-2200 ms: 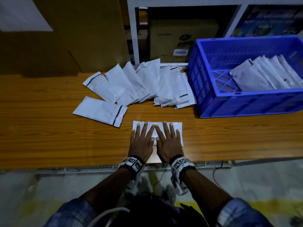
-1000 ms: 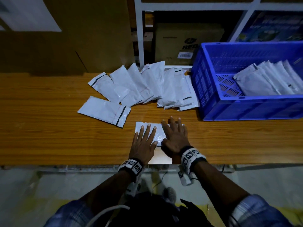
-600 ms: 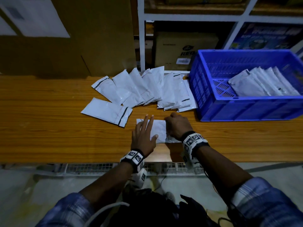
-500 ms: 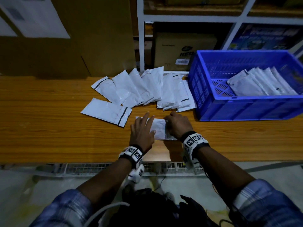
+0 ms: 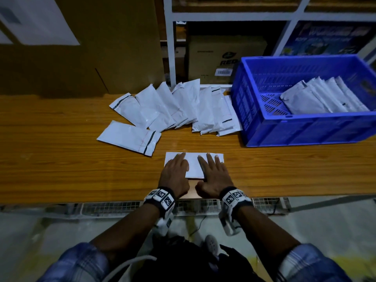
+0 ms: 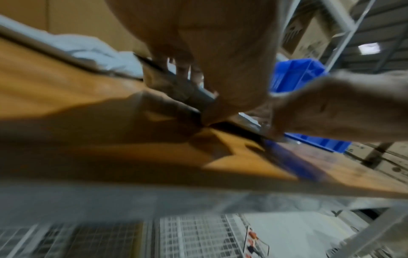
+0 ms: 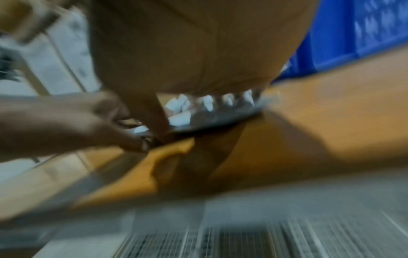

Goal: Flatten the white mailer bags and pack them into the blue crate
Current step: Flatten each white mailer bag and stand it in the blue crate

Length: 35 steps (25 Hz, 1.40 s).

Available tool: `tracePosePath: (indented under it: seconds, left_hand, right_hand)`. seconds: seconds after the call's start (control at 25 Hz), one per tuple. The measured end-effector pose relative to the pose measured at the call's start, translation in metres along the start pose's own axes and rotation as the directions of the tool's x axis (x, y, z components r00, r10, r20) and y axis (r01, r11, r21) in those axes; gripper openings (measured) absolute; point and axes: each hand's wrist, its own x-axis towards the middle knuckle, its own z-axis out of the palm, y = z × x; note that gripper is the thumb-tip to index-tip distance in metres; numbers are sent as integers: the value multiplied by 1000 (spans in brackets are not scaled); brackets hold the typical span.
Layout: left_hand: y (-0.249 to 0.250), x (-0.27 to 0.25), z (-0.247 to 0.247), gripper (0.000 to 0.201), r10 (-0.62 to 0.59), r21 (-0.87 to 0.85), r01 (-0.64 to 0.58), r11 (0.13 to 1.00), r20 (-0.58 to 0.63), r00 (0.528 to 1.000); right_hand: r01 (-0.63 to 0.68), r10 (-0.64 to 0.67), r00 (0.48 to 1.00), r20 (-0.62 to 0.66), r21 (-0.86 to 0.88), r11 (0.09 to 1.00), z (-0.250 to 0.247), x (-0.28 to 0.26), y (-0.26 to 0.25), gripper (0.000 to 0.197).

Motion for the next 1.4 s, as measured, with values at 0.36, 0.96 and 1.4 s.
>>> tracePosePath:
  seconds: [0.36, 0.96, 1.4]
  left_hand:
    - [-4, 7, 25, 65, 16, 110, -6, 994, -95, 995]
    - [-12, 12, 45, 59, -39, 0, 39, 999, -9, 999]
    - [-8, 8, 42, 60, -42, 41, 45, 998, -54, 998]
  right_hand:
    - [-74, 87, 978, -188, 73, 995, 33, 4, -12, 57]
    - [-24, 31, 984, -176, 42, 999, 17, 14, -9, 55]
    - [-7, 12, 995, -104, 51, 999, 14, 22, -3, 59]
